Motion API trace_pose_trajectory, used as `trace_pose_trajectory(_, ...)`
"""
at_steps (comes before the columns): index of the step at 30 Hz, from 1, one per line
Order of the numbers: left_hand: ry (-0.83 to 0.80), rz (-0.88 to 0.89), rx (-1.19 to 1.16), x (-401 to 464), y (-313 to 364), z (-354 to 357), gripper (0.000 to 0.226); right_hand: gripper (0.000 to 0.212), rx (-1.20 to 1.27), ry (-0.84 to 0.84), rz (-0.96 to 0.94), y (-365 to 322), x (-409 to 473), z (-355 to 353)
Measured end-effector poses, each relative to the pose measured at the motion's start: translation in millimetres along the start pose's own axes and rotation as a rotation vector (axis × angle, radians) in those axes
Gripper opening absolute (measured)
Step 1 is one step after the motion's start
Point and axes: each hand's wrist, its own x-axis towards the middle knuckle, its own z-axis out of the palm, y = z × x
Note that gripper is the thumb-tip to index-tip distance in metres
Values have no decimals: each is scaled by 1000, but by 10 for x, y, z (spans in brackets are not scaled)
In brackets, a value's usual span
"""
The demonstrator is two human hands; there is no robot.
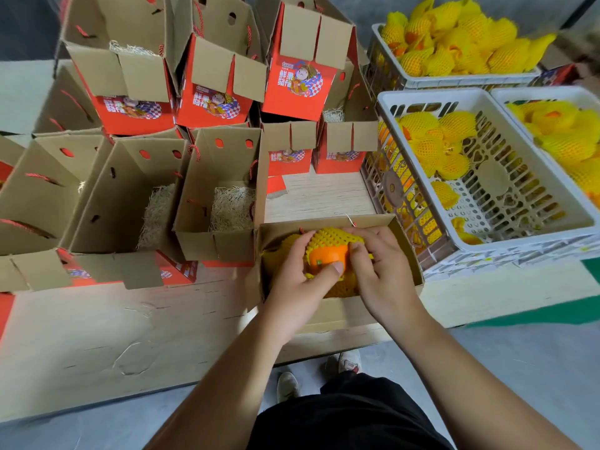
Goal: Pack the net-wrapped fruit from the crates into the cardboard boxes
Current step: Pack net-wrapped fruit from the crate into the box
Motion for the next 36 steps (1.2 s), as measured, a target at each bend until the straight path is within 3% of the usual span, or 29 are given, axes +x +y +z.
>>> trace_pose_trajectory(3,149,108,2,72,5,40,63,24,-99,36,-200,-22,-38,-33)
trace_pose_trajectory(5,250,172,51,120,-24,33,57,25,-14,-21,-211,-69,-47,-15)
trace_pose_trajectory(6,288,195,98,140,-51,26,60,26,82,-1,-124,-111,-51,20)
trace_pose_trajectory(8,301,216,148,170,-100,31,71,24,343,107,229,-229,-28,90)
trace_pose_trajectory(11,213,273,74,160,-136,66,73,33,785,-76,702,-270,56,170)
trace_pose_trajectory(14,175,357,61,160,-185,6,73,34,989,-79,819,-187,149,107)
trace_pose_trajectory(16,142,391,168,165,-184,-52,70,31,982,-75,812,-104,192,87)
trace_pose_trajectory(18,74,348,266,169,-120,-95,66,37,854,-60,753,12,242,107)
trace_pose_trajectory(21,132,289,585,163,-66,-186,50,53,336,-3,628,231,356,97)
trace_pose_trajectory(24,336,238,1007,122,-125,-268,45,66,-216,-211,519,461,351,191)
trace_pose_trajectory(27,331,191,1194,113,-189,-255,44,72,-628,-273,353,556,249,442)
trace_pose_trajectory(29,341,212,1228,159,-196,-262,45,70,-654,-232,341,550,264,468)
trace_pose_trajectory(31,338,235,1253,184,-200,-266,45,63,-530,-213,383,582,300,406)
trace_pose_trajectory(36,385,251,1248,168,-185,-230,33,59,-583,-312,359,625,314,425)
